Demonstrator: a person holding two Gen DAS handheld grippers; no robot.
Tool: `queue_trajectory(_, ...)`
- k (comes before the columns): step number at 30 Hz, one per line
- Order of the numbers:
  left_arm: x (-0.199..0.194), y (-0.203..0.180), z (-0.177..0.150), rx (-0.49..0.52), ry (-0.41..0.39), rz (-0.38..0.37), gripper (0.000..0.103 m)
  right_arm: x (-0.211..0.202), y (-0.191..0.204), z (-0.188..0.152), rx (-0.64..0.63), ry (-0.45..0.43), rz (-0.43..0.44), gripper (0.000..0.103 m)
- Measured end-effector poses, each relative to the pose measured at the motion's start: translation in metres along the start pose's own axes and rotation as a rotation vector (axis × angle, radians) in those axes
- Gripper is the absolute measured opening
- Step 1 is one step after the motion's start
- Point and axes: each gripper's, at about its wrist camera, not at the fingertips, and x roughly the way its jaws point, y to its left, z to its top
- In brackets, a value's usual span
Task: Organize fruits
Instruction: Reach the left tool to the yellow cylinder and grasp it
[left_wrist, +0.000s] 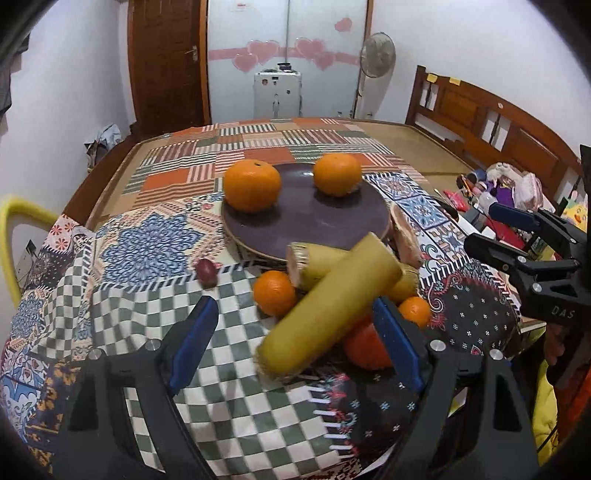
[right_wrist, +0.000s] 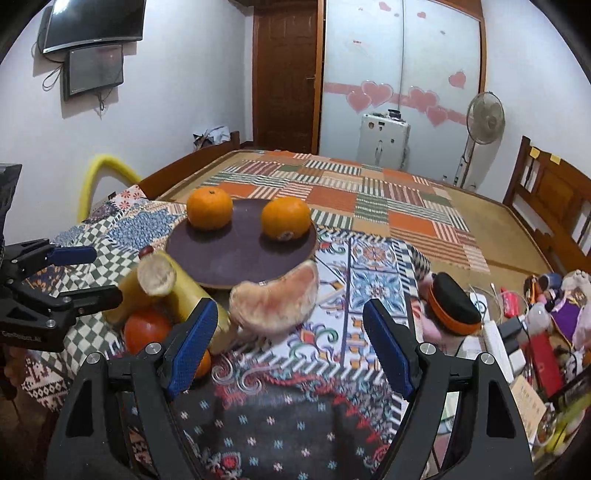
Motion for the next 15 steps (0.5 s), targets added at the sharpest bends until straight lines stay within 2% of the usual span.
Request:
queue_trajectory(10, 0.019, -0.027, 0.01, 0.025, -0.003, -0.02, 0.086, 0.01, -0.015, -0.015, 0.036, 0.024, 0.024, 0.079)
queue_trajectory(15, 0.025, -0.032, 0.012, 0.036, -0.002, -0.019, 0.068, 0.008, -0.013, -0.016, 0.03, 0.017, 0.047, 0.079)
